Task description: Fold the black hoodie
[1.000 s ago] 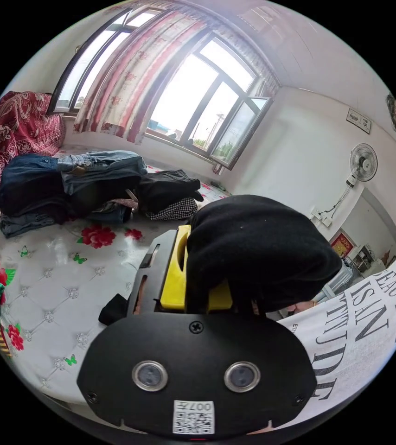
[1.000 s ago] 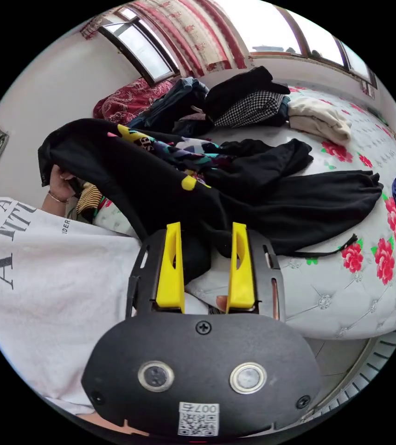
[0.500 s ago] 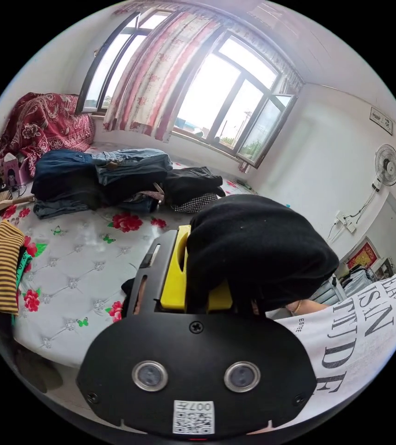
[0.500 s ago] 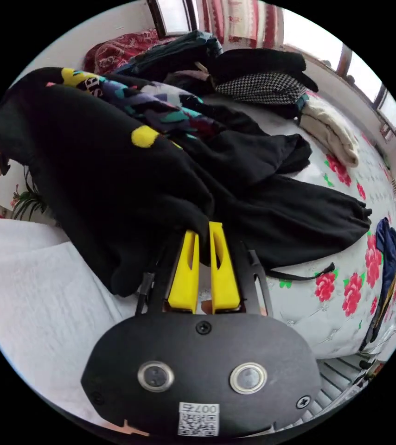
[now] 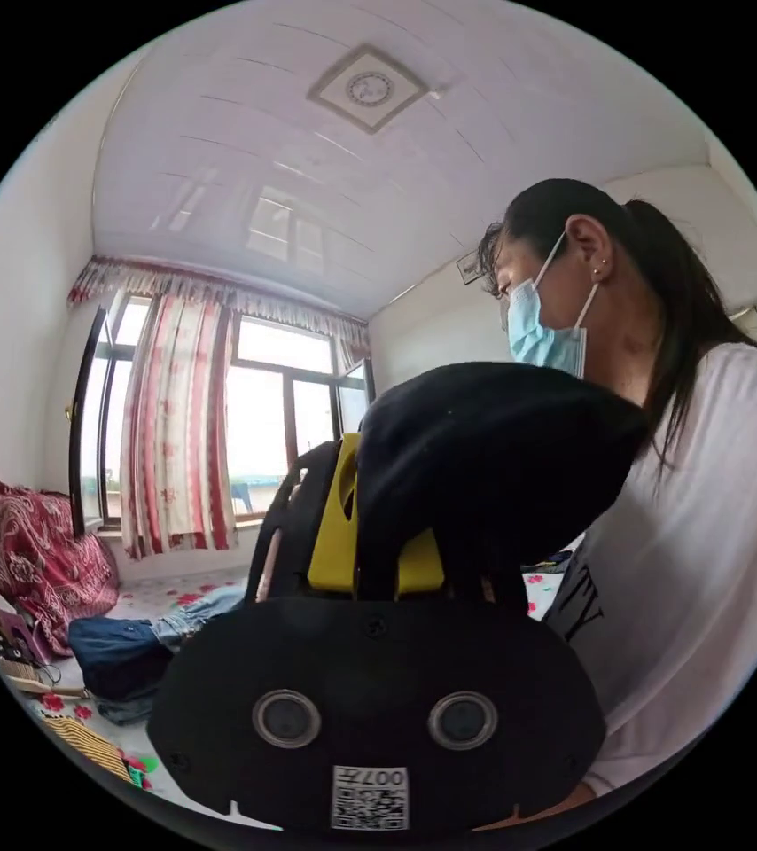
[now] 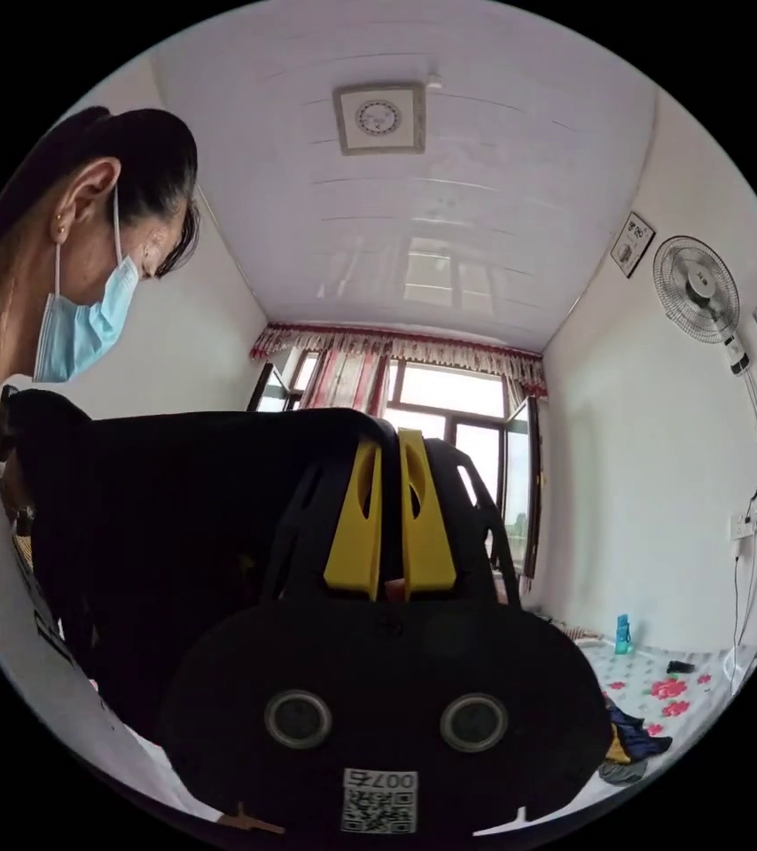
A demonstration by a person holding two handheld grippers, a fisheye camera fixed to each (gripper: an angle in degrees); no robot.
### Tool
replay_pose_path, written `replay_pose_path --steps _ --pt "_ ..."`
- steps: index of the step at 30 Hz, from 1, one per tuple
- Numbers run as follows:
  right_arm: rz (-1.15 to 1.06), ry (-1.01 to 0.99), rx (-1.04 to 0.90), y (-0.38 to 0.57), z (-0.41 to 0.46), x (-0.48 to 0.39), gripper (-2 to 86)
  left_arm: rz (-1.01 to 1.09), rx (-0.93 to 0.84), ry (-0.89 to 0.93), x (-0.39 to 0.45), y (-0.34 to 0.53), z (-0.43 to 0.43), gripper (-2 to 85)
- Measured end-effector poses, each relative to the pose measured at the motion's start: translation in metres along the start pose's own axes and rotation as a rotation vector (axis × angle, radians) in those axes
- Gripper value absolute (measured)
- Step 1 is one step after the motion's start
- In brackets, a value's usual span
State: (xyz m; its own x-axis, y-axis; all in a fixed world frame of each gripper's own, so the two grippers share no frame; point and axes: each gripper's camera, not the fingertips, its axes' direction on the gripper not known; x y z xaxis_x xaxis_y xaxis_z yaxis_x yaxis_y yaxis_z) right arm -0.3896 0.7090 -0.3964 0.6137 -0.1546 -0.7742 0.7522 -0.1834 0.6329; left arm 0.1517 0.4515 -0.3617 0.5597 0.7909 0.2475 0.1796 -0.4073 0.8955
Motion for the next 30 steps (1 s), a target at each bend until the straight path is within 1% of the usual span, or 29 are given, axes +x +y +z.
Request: replay_pose_path --steps 2,5,6,7,8,9,10,11,12,13,14,16,18,19,21,23,26,28,30 --pt "0.000 -0.013 -0.012 -0.002 0.027 -0.003 4.9 -0.007 -0.027 -0.055 -0.009 -0.001 0.023 3.2" --pt "-0.001 -0.072 -0.149 0.019 0.119 -0.009 4.7 -0.168 -0.154 -0.082 -0.061 0.026 0.092 4.6" --pt "-0.001 -0.069 -0.236 0.037 0.167 -0.012 4.6 -0.228 -0.225 -0.115 -0.089 0.046 0.128 5.4" --pt "0.004 -0.069 -0.365 0.066 0.223 -0.016 4.7 -0.254 -0.271 -0.140 -0.104 0.058 0.147 6.0" --pt "0.024 -0.077 -0.445 0.084 0.251 -0.016 4.8 -0.295 -0.385 -0.207 -0.135 0.088 0.189 7.6" --pt "0.093 -0.105 -0.610 0.129 0.302 -0.013 5.1 -0.357 -0.528 -0.293 -0.168 0.127 0.228 9.7" --pt "0.152 -0.118 -0.794 0.182 0.340 -0.012 5.3 -0.414 -0.616 -0.339 -0.186 0.149 0.244 10.1" --pt "0.171 -0.111 -0.882 0.209 0.352 -0.013 5.5 -0.560 -0.777 -0.431 -0.217 0.197 0.263 10.8" --pt "0.212 -0.088 -1.028 0.260 0.362 -0.014 5.8 -0.661 -0.860 -0.525 -0.234 0.238 0.262 10.5" --pt "0.256 -0.084 -1.116 0.305 0.354 -0.017 6.2 -0.687 -0.882 -0.552 -0.237 0.256 0.258 10.3" --pt "0.263 -0.109 -1.147 0.326 0.346 -0.021 6.4 -0.723 -0.892 -0.574 -0.235 0.287 0.242 9.1" --pt "0.269 -0.233 -1.272 0.407 0.301 -0.041 7.4 -0.747 -0.892 -0.563 -0.219 0.331 0.218 8.3" --pt "0.317 -0.282 -1.393 0.459 0.270 -0.053 8.3 -0.788 -1.038 -0.511 -0.189 0.397 0.204 8.2" --pt "0.349 -0.317 -1.453 0.484 0.254 -0.061 8.9 -0.791 -1.079 -0.489 -0.180 0.413 0.204 8.3" --pt "0.367 -0.367 -1.527 0.510 0.242 -0.073 9.9 -0.796 -1.225 -0.416 -0.143 0.468 0.206 8.6" --pt "0.347 -0.416 -1.558 0.520 0.246 -0.087 10.8 -0.802 -1.294 -0.368 -0.122 0.497 0.214 9.1" --pt "0.264 -0.526 -1.523 0.515 0.278 -0.115 12.1 -0.803 -1.357 -0.291 -0.104 0.528 0.241 10.1" --pt "0.167 -0.651 -1.525 0.516 0.310 -0.154 13.0 -0.740 -1.433 -0.294 -0.099 0.544 0.261 10.3" --pt "0.087 -0.741 -1.569 0.528 0.330 -0.189 12.9 -0.666 -1.569 -0.330 -0.098 0.572 0.283 9.7"
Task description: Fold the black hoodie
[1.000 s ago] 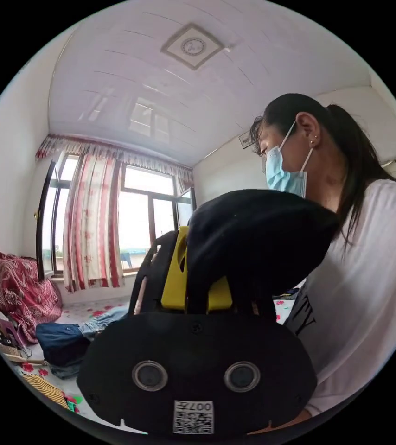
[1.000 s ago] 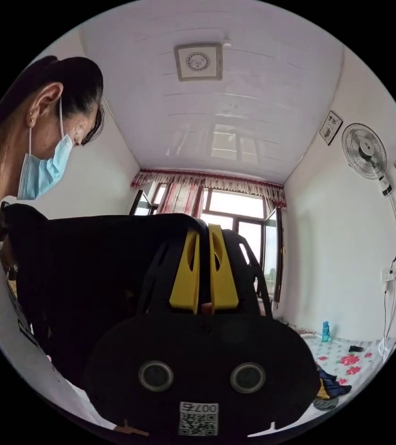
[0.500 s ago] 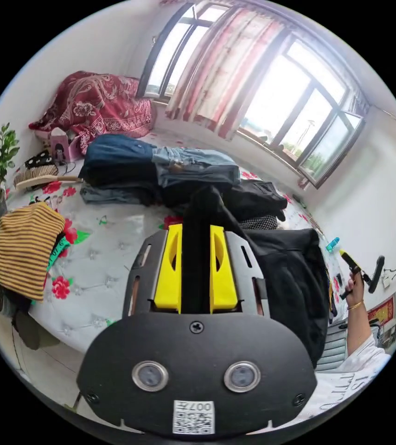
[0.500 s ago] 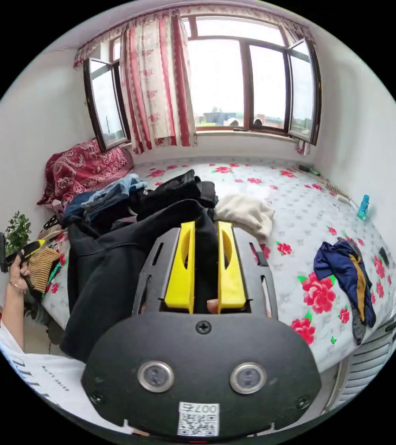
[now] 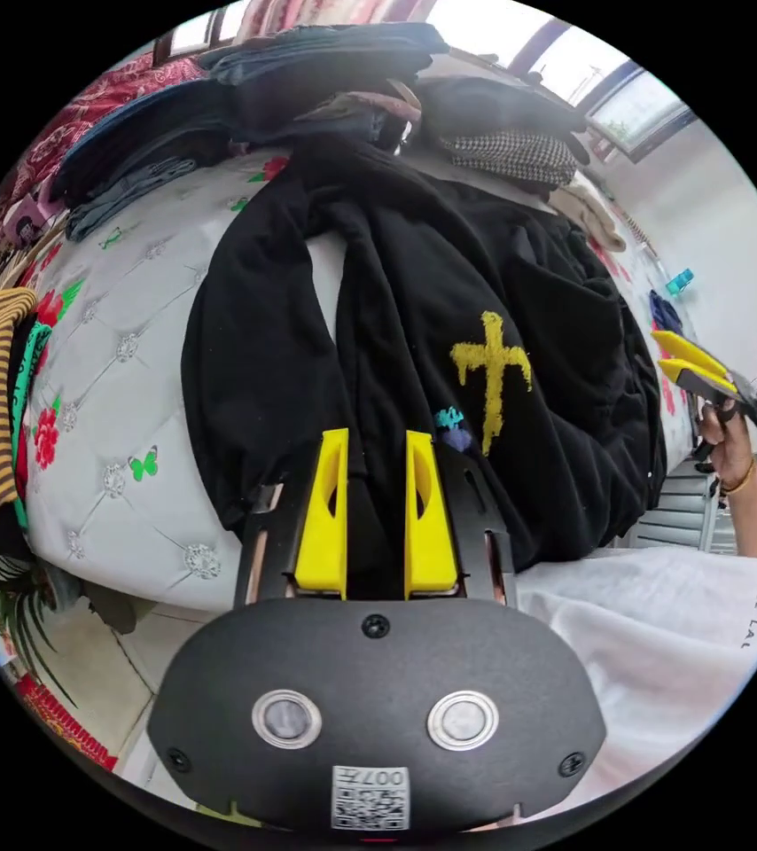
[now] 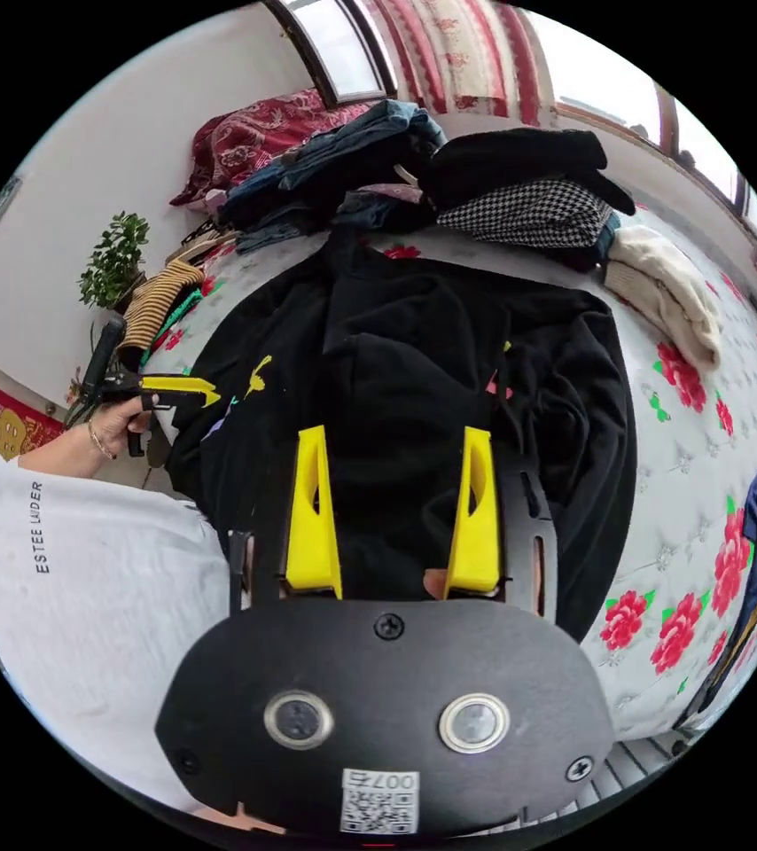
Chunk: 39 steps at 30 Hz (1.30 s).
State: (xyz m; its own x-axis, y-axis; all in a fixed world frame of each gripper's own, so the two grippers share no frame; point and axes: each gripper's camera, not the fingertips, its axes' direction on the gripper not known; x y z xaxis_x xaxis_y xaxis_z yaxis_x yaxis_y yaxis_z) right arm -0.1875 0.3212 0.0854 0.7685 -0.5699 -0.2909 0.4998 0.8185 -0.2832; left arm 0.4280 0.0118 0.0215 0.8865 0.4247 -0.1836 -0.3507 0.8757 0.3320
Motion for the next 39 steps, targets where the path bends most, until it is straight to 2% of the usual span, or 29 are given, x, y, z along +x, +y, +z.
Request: replay_pose_path --steps 2,4,5,8,10,11,13,14,17,20,23,25,28,33,35,38,39 --pt "-0.048 0.001 -0.119 -0.028 0.034 -0.008 11.3 0.012 -0.044 -0.053 0.002 -0.010 0.015 8.8" --pt "-0.061 0.151 -0.281 -0.066 0.070 -0.003 5.5 0.045 -0.050 -0.055 0.004 -0.017 0.018 7.6" --pt "-0.080 0.168 -0.286 -0.078 0.069 -0.001 4.8 0.059 -0.055 -0.052 0.004 -0.019 0.019 6.9" --pt "-0.118 0.108 -0.041 -0.167 -0.015 0.021 2.7 0.051 -0.047 -0.031 -0.004 -0.018 0.017 5.9" --pt "0.032 0.208 0.301 -0.247 -0.137 0.060 2.8 0.021 -0.035 -0.021 -0.013 -0.013 0.015 5.9" --pt "0.107 0.204 0.402 -0.259 -0.169 0.074 3.1 -0.007 -0.027 -0.009 -0.019 -0.010 0.013 6.0" --pt "0.238 0.053 0.667 -0.282 -0.255 0.122 5.5 -0.050 -0.013 0.018 -0.026 -0.004 0.010 6.2" --pt "0.249 0.016 0.679 -0.285 -0.265 0.131 6.2 -0.076 -0.001 0.032 -0.029 0.001 0.007 6.3" --pt "0.263 -0.092 0.640 -0.268 -0.266 0.156 8.8 -0.128 0.047 0.055 -0.031 0.015 -0.004 6.4" --pt "0.238 -0.082 0.529 -0.192 -0.201 0.157 10.0 -0.151 0.102 0.030 -0.027 0.037 -0.022 6.6" --pt "0.303 0.024 0.240 -0.074 -0.098 0.166 11.2 -0.132 0.127 0.023 -0.022 0.066 -0.037 7.7" --pt "0.445 0.111 0.037 0.032 -0.042 0.181 11.9 -0.130 0.112 0.046 -0.018 0.083 -0.039 8.3" --pt "0.602 0.130 -0.040 0.122 -0.026 0.197 12.6 -0.131 0.059 0.060 -0.006 0.105 -0.029 8.8" --pt "0.563 0.102 -0.174 0.139 0.008 0.212 10.0 -0.167 -0.018 0.036 0.022 0.120 0.000 7.9" --pt "0.540 0.167 -0.223 0.130 0.009 0.221 6.6 -0.148 -0.039 -0.029 0.030 0.119 0.001 5.6" --pt "0.557 0.412 -0.126 0.126 -0.053 0.261 4.6 -0.058 -0.065 -0.140 0.040 0.121 -0.011 2.0" --pt "0.646 0.518 -0.041 0.137 -0.093 0.286 4.6 -0.035 -0.048 -0.154 0.041 0.126 -0.019 1.5"
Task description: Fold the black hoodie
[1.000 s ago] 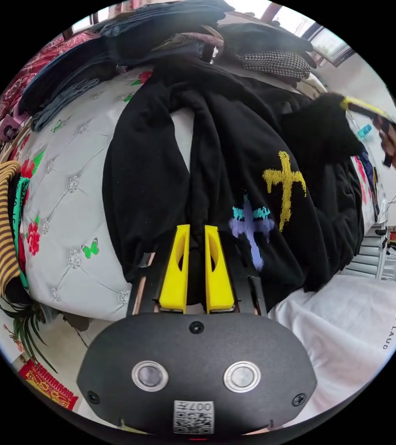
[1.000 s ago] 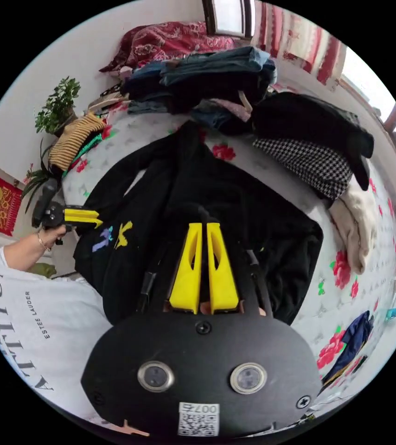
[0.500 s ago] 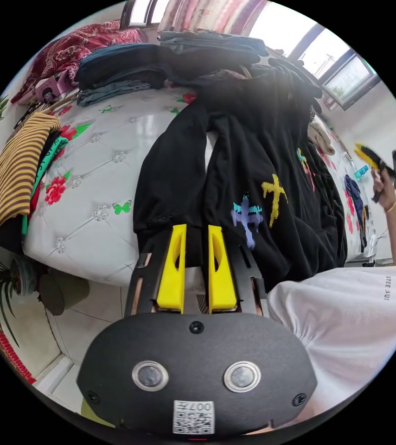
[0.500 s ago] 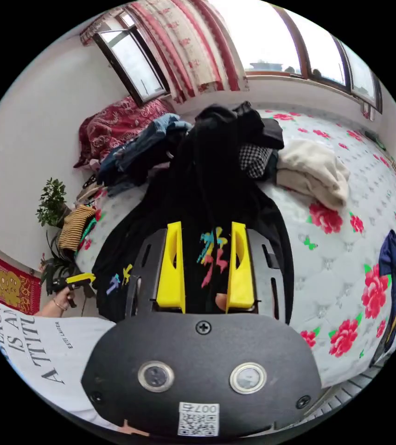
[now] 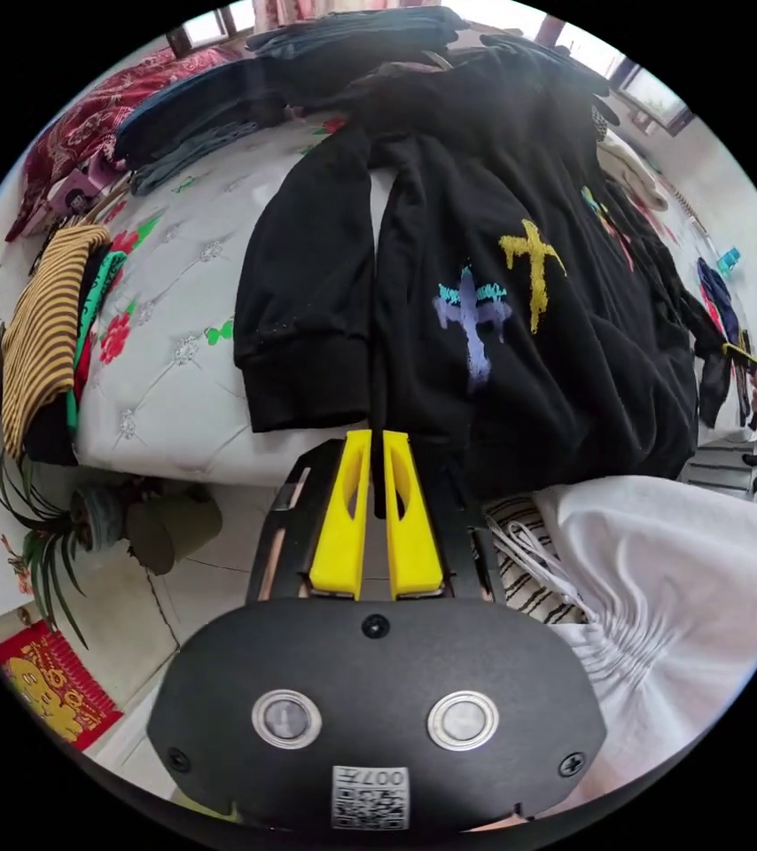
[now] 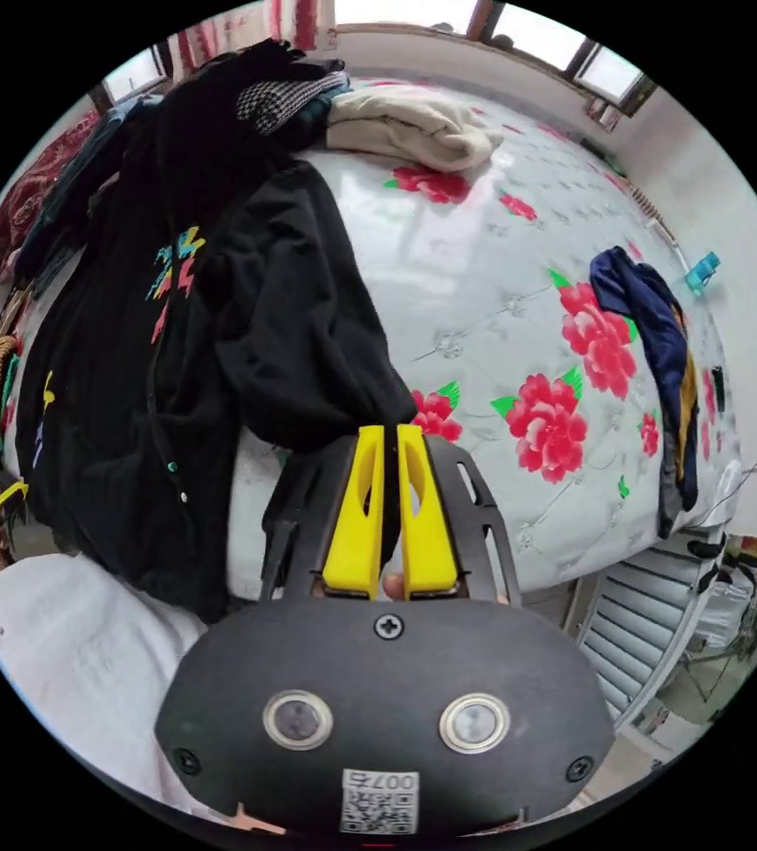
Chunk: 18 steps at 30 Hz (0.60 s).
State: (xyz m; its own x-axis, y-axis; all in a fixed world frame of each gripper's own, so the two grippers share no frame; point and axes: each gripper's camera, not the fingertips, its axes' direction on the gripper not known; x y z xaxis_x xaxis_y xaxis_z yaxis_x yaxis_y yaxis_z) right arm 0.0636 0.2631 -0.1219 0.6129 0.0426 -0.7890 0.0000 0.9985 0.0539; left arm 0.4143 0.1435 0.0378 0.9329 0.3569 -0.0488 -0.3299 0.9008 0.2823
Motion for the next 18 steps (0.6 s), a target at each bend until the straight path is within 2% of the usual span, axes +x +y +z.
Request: replay_pose_path --steps 1,4,6,8,9,10,13,18 --pt "0.134 0.025 0.075 -0.006 -0.019 0.045 4.7 0.004 0.010 -0.005 -0.001 0.003 -0.004 1.4" --pt "0.315 0.019 0.130 -0.002 -0.040 0.117 6.8 -0.021 0.058 0.031 -0.011 0.021 -0.018 1.3" --pt "0.266 -0.030 0.165 0.012 -0.046 0.120 8.1 -0.097 0.093 0.023 -0.019 0.039 -0.024 1.4" --pt "0.159 -0.167 0.175 0.034 -0.044 0.101 9.2 -0.128 0.104 0.011 -0.023 0.054 -0.026 3.1" --pt "0.060 -0.332 0.162 0.054 -0.039 0.080 9.8 -0.126 0.107 0.032 -0.025 0.063 -0.026 4.5" --pt "-0.015 -0.478 0.131 0.077 -0.029 0.058 10.4 -0.123 0.111 0.043 -0.025 0.068 -0.026 5.2" --pt "-0.108 -0.692 -0.053 0.131 0.006 0.007 11.9 -0.100 0.112 0.086 -0.029 0.082 -0.021 8.6" --pt "-0.110 -0.865 -0.351 0.168 0.058 -0.024 13.8 -0.095 0.017 0.171 -0.039 0.066 0.003 14.8"
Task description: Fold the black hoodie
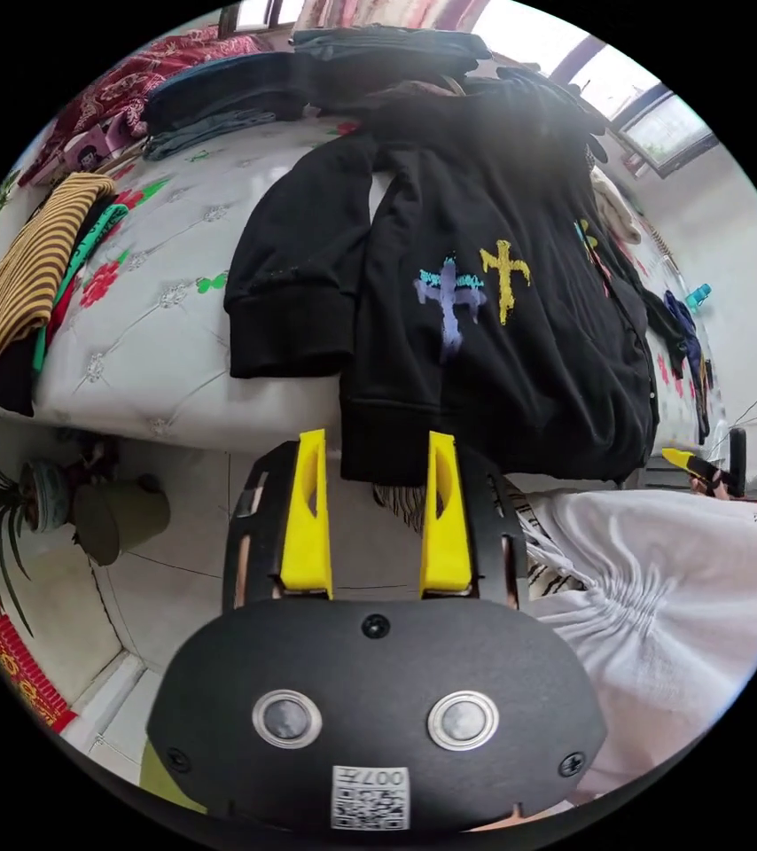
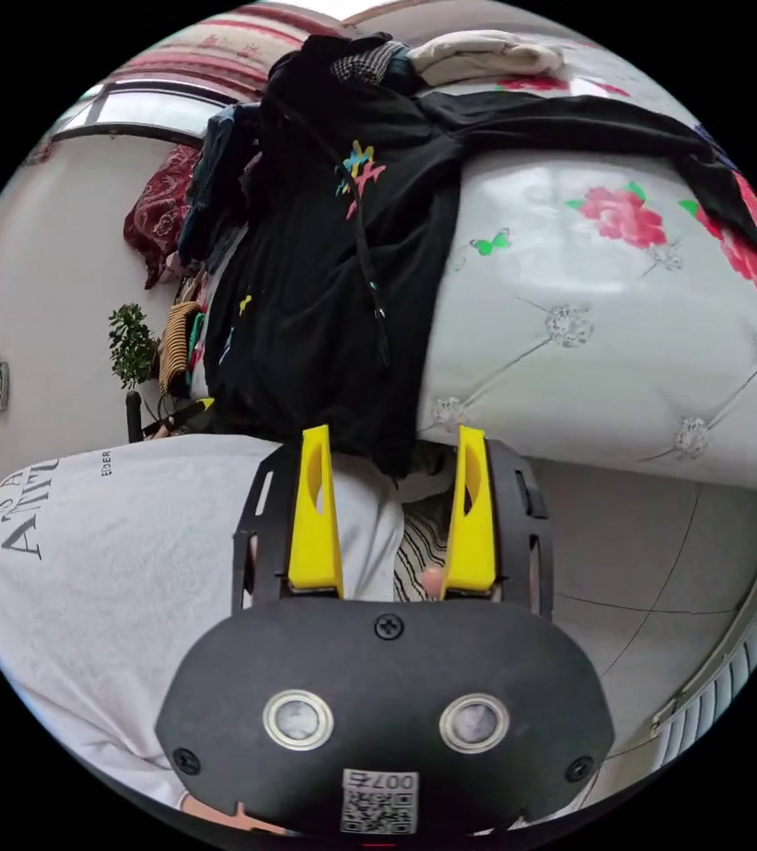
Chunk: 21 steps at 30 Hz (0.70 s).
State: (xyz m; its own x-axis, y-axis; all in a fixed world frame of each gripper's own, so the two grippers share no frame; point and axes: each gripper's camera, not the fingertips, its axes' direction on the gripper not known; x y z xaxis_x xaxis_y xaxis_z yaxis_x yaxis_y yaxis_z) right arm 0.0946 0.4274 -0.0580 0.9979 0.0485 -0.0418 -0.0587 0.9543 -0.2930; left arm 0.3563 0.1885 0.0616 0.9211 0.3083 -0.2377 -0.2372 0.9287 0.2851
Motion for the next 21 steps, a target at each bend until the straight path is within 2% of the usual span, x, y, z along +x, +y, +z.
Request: replay_pose_path --steps 2,5,7,11,13,14,15,18,21 --pt "0.016 -0.052 -0.064 -0.008 0.018 0.004 13.6 0.004 -0.048 -0.003 -0.002 -0.008 0.011 13.4" --pt "0.012 -0.067 -0.117 -0.034 0.039 0.005 11.3 0.034 -0.074 -0.017 -0.001 -0.015 0.010 6.6" --pt "0.012 -0.011 -0.171 -0.049 0.039 0.005 6.1 0.033 -0.034 0.030 -0.003 -0.013 -0.005 3.8" --pt "-0.144 -0.061 0.003 -0.020 -0.038 -0.017 0.9 0.053 0.068 0.108 -0.022 0.020 -0.070 1.7" --pt "-0.210 0.046 0.070 0.020 -0.075 -0.028 0.2 0.043 0.099 0.144 -0.036 0.051 -0.090 1.2" --pt "-0.207 0.067 0.072 0.028 -0.077 -0.027 0.1 0.009 0.107 0.218 -0.048 0.073 -0.089 1.1" --pt "-0.174 0.092 0.062 0.041 -0.071 -0.018 0.0 -0.049 0.082 0.293 -0.061 0.093 -0.072 1.0" --pt "-0.045 0.125 -0.099 0.056 -0.014 0.016 -0.2 -0.193 -0.076 0.320 -0.080 0.138 0.007 0.9" --pt "-0.049 0.199 -0.182 0.066 0.016 0.013 -0.2 -0.293 -0.140 0.348 -0.091 0.165 0.036 1.0"
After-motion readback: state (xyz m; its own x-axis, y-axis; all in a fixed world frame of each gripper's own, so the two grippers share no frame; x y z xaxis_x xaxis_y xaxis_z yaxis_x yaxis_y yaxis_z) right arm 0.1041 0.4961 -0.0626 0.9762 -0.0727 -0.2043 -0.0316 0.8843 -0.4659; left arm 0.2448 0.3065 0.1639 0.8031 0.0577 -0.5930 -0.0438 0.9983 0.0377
